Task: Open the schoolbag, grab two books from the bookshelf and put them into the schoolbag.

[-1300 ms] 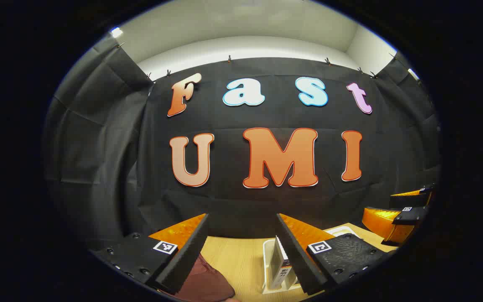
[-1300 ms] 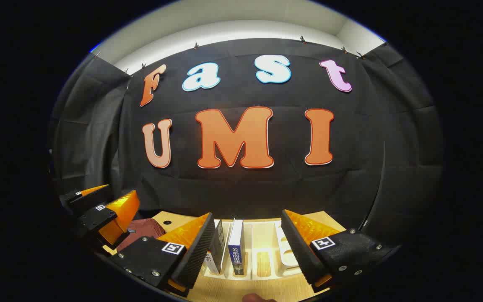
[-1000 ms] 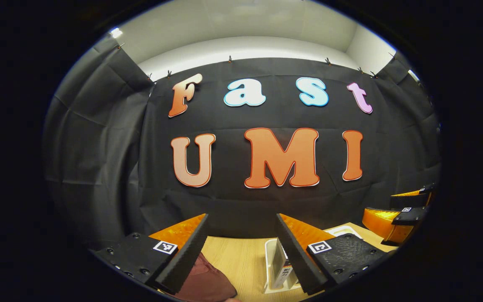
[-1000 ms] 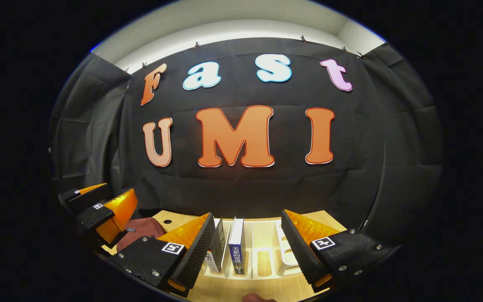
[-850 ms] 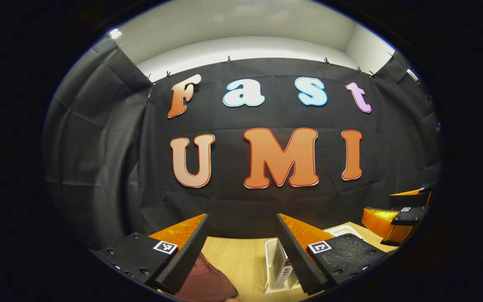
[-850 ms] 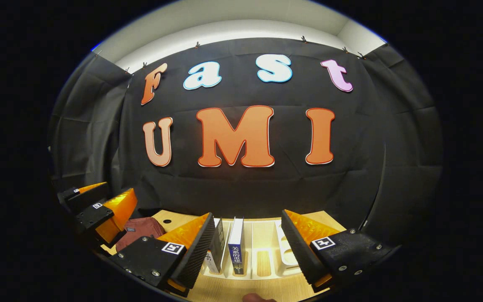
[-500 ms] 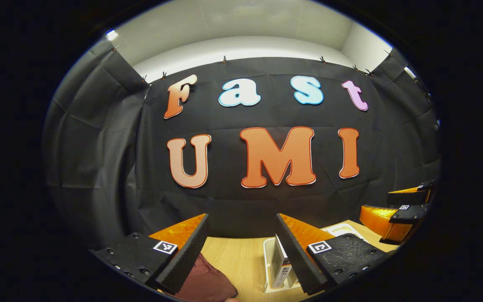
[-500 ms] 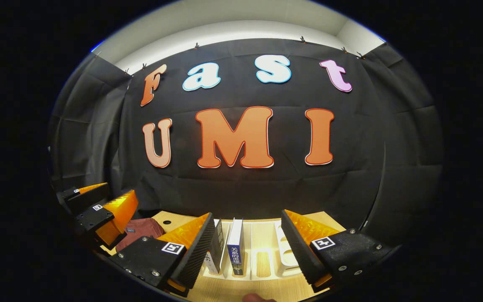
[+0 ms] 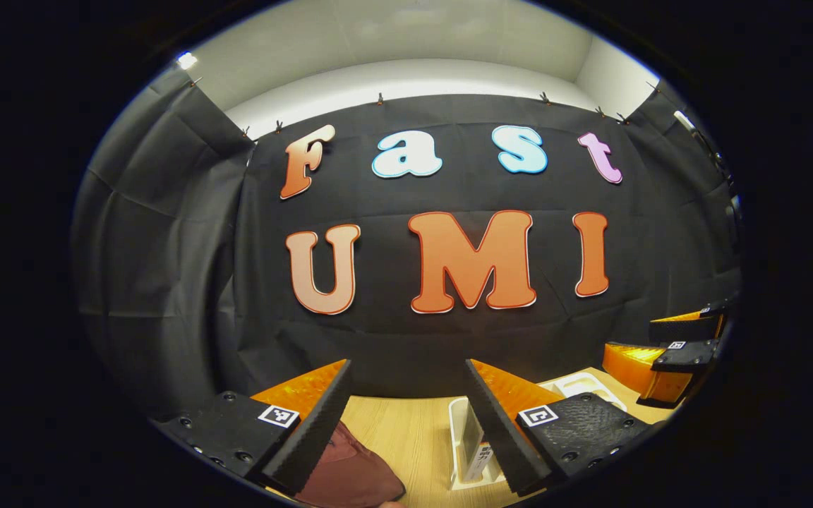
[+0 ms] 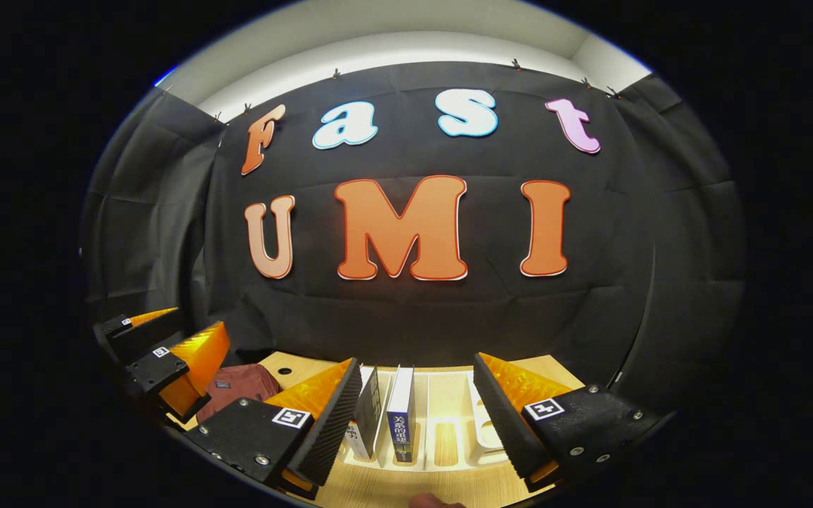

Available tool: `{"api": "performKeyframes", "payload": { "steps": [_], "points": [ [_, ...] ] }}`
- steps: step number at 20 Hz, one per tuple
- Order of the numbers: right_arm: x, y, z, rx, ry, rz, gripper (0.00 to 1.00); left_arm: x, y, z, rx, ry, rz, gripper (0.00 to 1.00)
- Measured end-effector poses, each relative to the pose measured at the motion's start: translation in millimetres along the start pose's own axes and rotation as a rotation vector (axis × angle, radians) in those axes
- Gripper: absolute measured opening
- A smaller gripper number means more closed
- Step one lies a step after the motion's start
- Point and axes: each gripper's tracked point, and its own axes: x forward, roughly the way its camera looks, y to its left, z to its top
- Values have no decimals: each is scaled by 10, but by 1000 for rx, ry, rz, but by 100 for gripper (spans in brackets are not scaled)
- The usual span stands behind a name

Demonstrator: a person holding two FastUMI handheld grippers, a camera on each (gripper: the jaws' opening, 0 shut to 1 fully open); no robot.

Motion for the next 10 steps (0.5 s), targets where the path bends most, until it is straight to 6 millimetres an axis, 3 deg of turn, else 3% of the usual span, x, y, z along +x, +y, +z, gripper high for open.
{"api": "performKeyframes", "payload": {
  "steps": [10],
  "points": [
    [-23,-45,-97,-7,13,-21,94,5,-124,-76,-40,22,-67,99]
  ]
}}
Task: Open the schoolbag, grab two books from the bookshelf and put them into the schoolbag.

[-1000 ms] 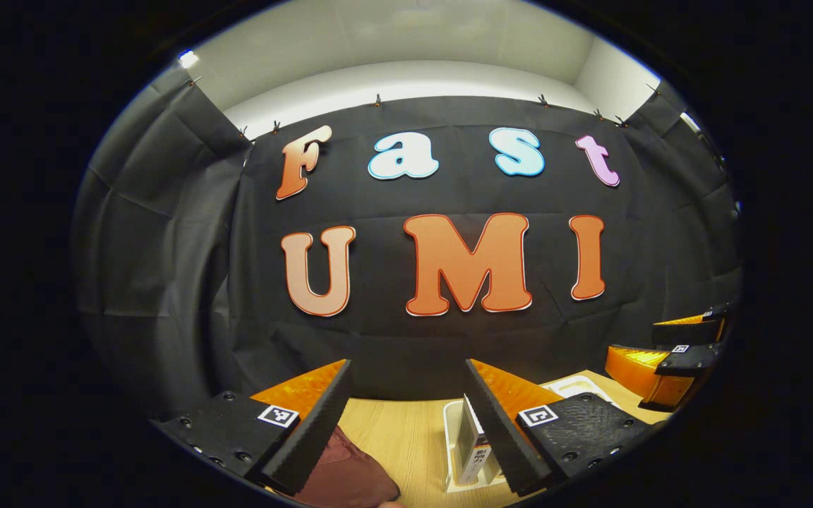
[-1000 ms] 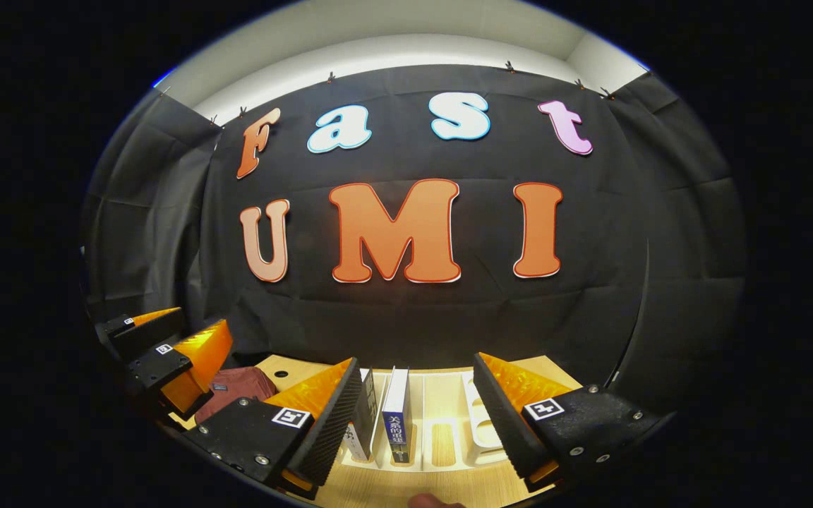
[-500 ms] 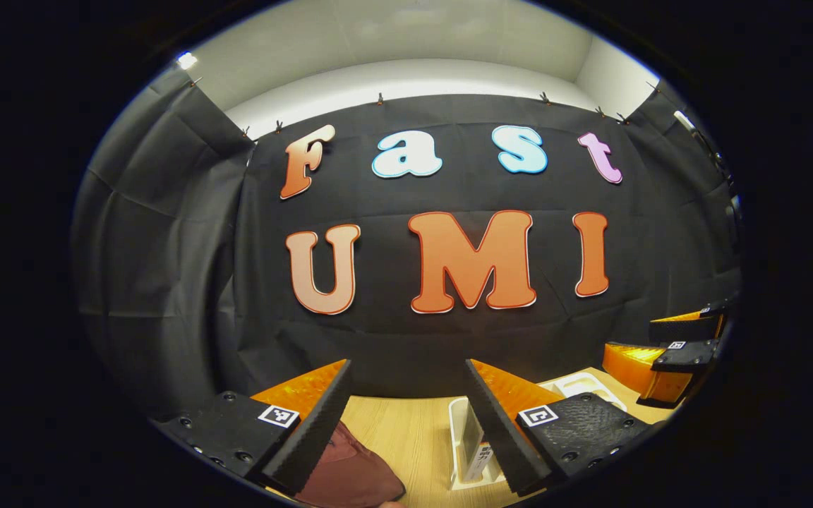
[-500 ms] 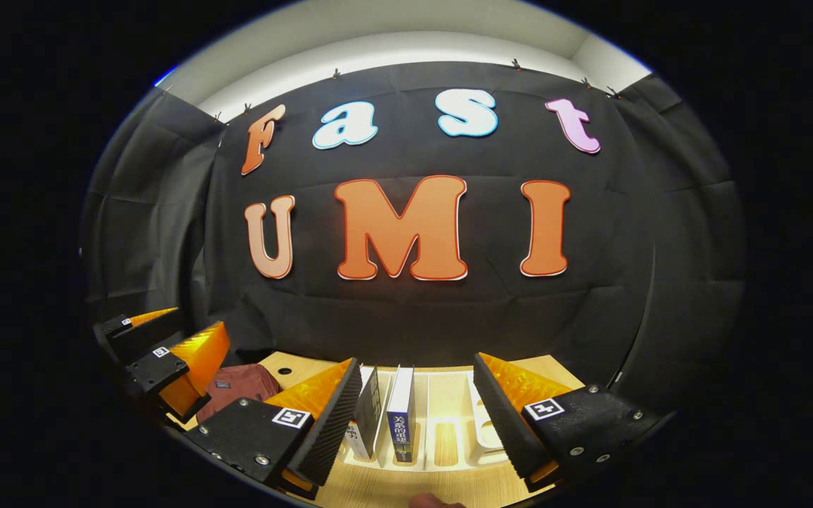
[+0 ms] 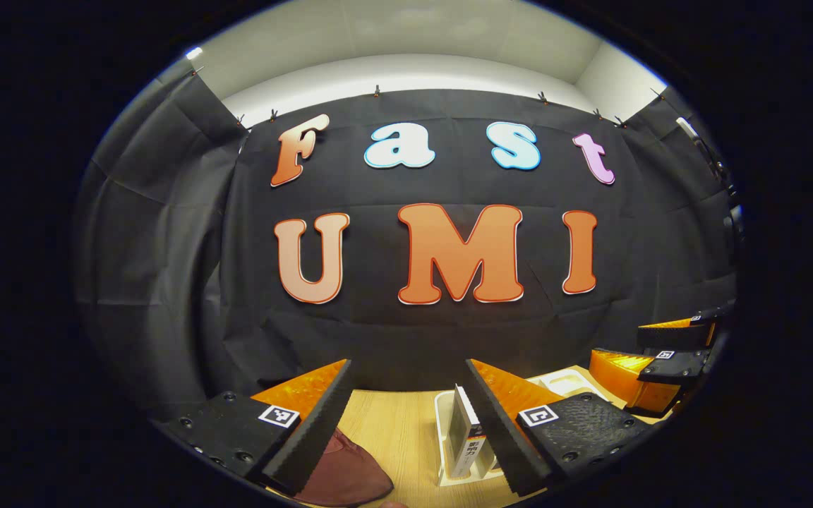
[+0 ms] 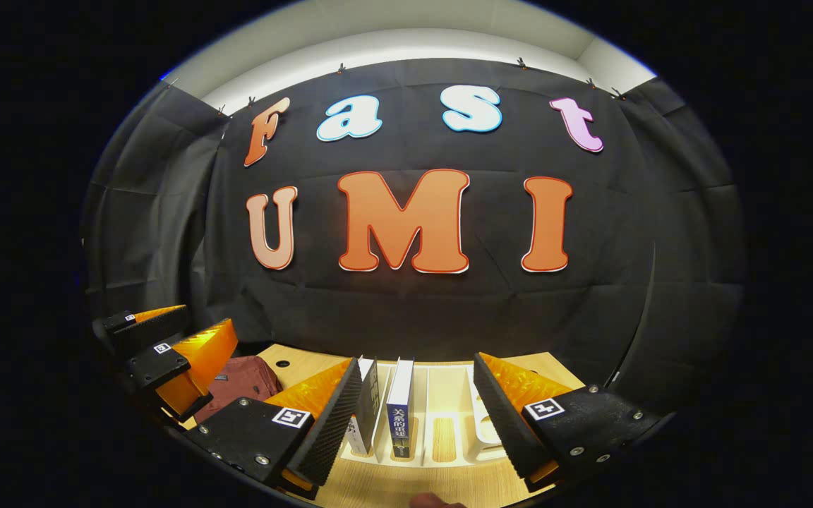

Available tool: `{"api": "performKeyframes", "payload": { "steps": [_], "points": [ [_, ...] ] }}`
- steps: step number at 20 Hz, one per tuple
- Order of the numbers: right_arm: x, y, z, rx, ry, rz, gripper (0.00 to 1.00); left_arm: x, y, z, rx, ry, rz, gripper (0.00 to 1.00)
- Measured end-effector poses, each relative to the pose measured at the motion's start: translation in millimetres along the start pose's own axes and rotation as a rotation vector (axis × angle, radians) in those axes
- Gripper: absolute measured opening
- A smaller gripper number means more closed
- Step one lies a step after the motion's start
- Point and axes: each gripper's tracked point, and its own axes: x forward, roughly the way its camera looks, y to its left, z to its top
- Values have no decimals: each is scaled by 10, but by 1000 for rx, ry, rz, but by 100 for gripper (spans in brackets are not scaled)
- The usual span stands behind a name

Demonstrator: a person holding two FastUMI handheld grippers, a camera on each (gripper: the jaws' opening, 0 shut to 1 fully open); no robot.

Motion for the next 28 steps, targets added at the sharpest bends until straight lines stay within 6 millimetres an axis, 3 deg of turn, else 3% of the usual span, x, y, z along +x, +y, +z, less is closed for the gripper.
{"api": "performKeyframes", "payload": {
  "steps": [4,8,12,15,18,19,20,28],
  "points": [
    [25,-92,-6,7,-2,-21,94,21,-49,1,6,-2,-26,97],
    [39,-139,8,4,-6,-18,94,46,95,42,118,-28,38,97],
    [57,-177,9,9,-11,7,94,21,85,-119,192,3,39,100],
    [66,-245,-11,9,-13,27,94,-11,121,-293,259,46,63,96],
    [81,-292,-36,21,-14,58,94,-20,77,-612,340,108,54,96],
    [92,-313,-40,17,-18,60,94,-31,73,-727,377,132,46,100],
    [108,-339,-76,8,-17,61,94,-36,66,-867,414,161,33,96],
    [155,-565,-430,-1,57,-71,94,-223,304,-2072,661,367,-57,95]
  ]
}}
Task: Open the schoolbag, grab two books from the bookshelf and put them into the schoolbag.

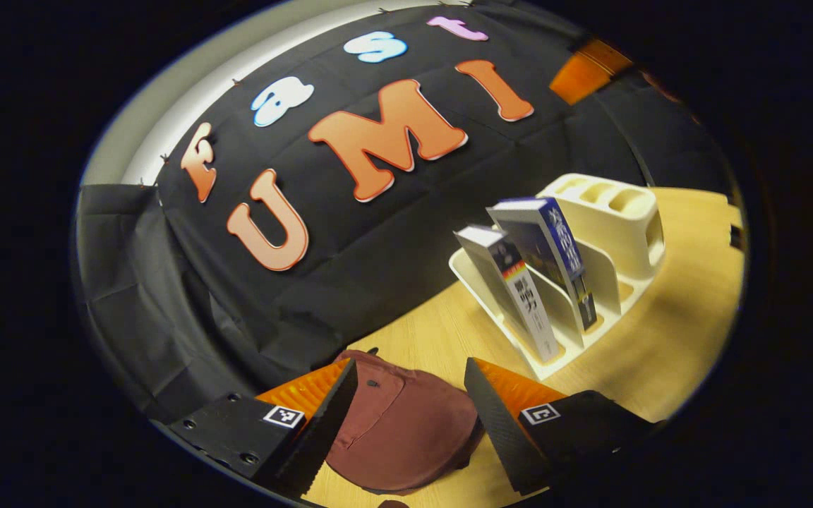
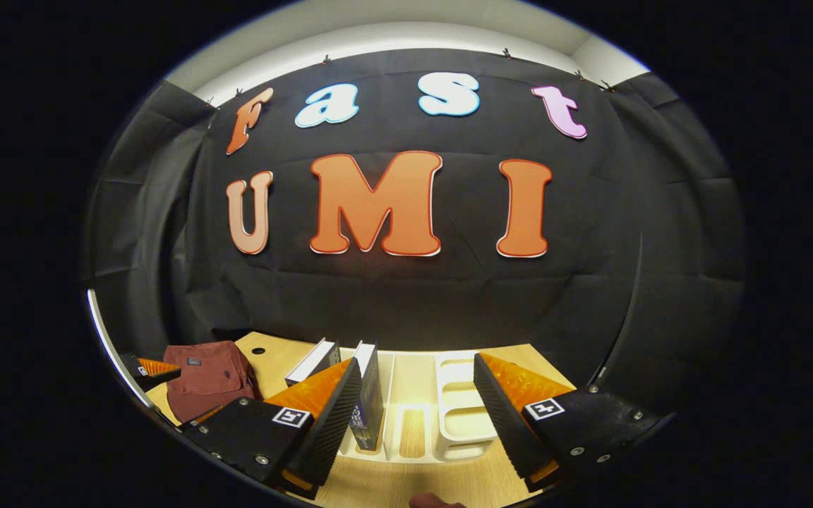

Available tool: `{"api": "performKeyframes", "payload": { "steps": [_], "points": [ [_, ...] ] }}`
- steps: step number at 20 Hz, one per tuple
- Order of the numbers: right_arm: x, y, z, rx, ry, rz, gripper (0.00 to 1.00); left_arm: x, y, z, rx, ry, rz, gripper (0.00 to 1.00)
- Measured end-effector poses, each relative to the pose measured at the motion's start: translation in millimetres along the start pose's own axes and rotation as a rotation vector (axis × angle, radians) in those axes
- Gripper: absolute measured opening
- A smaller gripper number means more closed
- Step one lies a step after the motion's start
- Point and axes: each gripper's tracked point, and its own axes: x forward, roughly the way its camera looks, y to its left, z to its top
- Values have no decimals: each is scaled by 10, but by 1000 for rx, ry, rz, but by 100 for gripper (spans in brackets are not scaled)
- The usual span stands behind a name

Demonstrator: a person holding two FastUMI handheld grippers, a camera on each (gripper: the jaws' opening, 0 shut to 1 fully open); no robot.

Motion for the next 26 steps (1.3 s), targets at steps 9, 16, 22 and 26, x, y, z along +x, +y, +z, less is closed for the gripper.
{"api": "performKeyframes", "payload": {
  "steps": [9,16,22,26],
  "points": [
    [25,124,-102,-32,48,-86,94,243,-407,-1288,238,231,-116,97],
    [128,161,-68,-42,50,-102,94,456,-314,-1676,297,337,-119,94],
    [312,324,-80,-51,90,-61,94,445,-189,-1531,249,380,-162,21],
    [474,588,-79,-47,136,18,94,404,24,-1384,153,440,-223,11]
  ]
}}
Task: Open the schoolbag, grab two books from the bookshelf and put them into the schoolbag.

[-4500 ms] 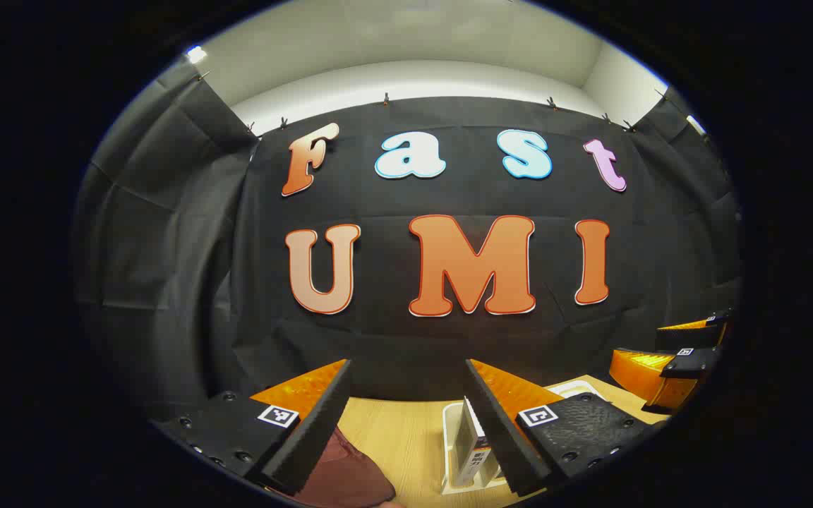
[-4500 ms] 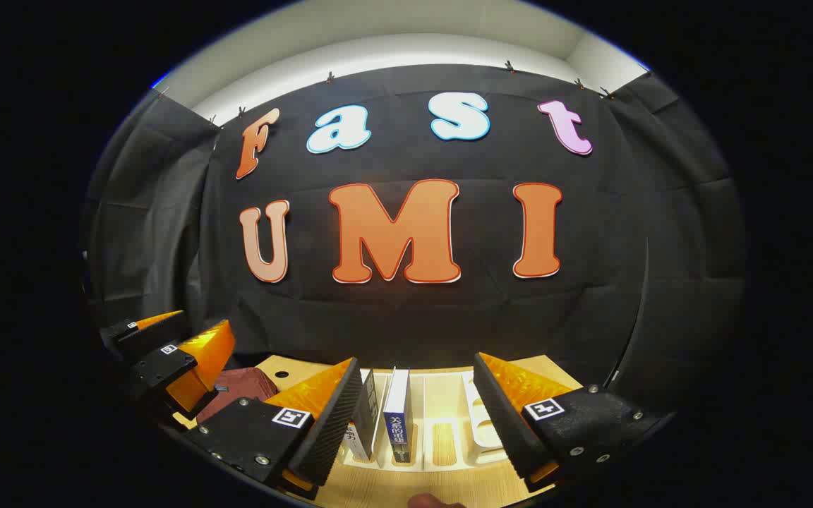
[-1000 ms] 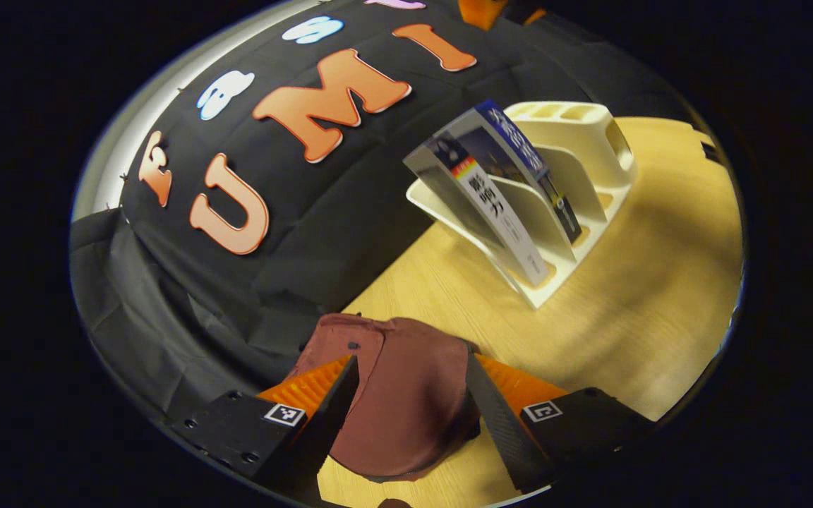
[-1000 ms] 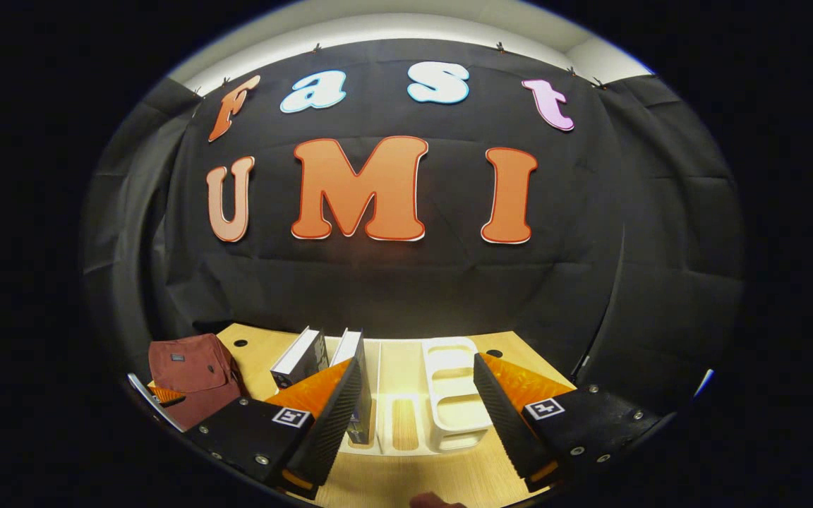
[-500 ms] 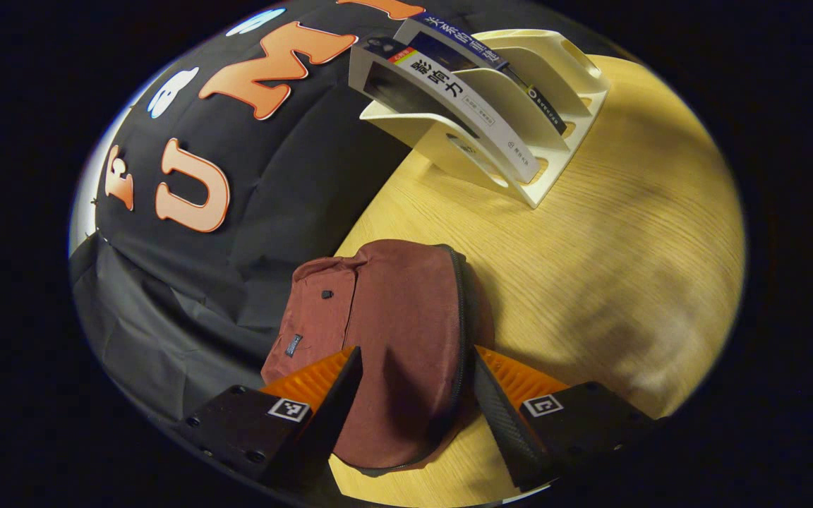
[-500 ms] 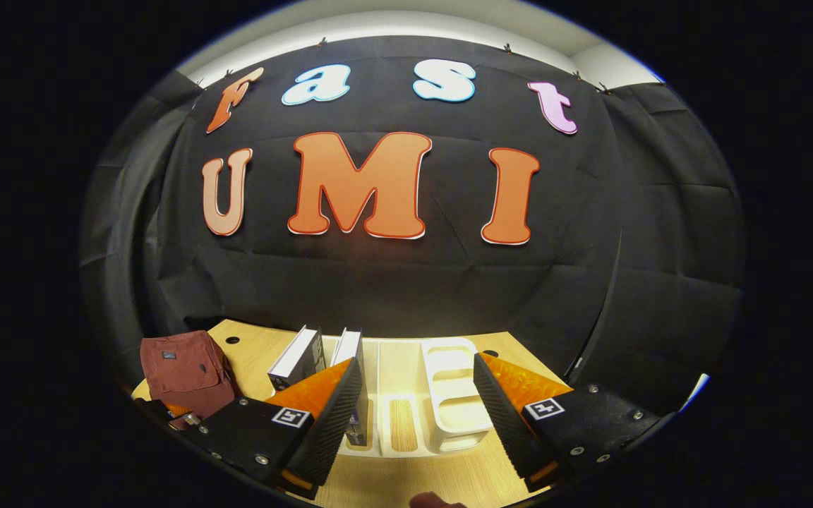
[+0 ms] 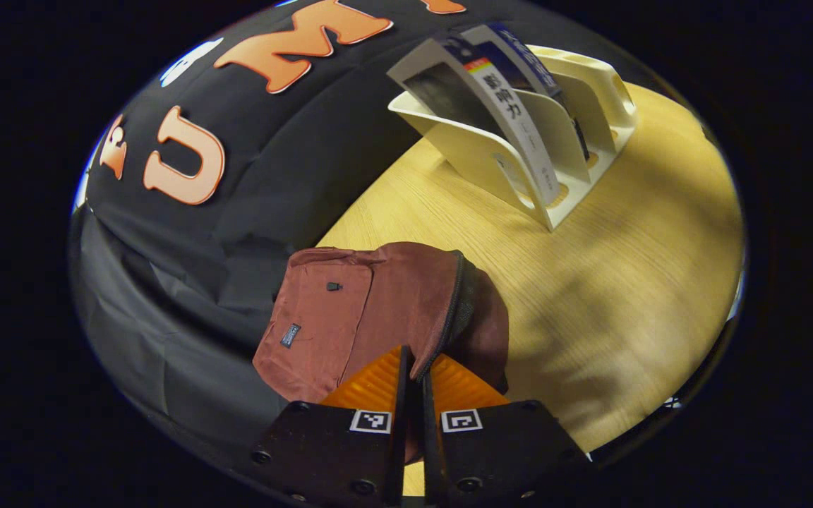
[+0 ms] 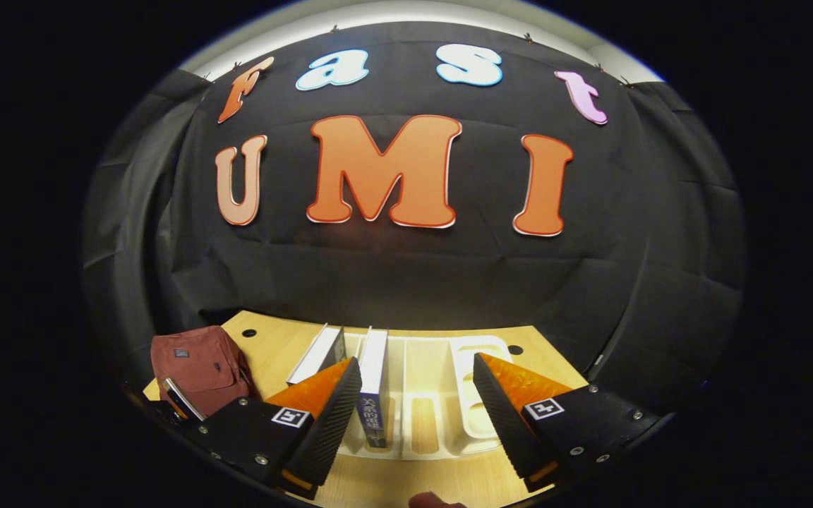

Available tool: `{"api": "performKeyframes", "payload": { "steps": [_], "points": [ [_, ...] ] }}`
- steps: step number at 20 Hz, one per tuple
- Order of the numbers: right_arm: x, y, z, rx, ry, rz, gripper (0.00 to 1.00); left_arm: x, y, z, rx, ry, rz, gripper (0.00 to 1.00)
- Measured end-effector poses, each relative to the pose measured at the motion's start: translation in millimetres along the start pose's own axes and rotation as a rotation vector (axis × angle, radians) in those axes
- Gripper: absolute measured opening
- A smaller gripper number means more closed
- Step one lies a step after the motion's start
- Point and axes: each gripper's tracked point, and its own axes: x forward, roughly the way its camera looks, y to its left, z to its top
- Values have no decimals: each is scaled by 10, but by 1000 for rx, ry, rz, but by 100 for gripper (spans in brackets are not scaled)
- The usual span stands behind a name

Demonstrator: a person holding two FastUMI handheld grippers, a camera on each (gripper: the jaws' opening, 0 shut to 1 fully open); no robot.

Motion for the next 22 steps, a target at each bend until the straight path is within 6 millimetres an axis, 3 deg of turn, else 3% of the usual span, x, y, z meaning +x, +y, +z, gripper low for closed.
{"api": "performKeyframes", "payload": {
  "steps": [3,7,12,17,22],
  "points": [
    [99,162,63,-24,27,27,94,-54,236,166,-16,-22,-37,10],
    [203,375,153,-46,88,42,94,-124,598,245,-63,-21,-112,10],
    [390,748,201,-72,217,86,94,-145,1103,428,-116,-44,-221,7],
    [608,1050,82,-109,403,94,95,-181,1584,564,-167,-70,-322,7],
    [825,1175,-73,-135,608,104,95,-182,1961,632,-177,-78,-411,7]
  ]
}}
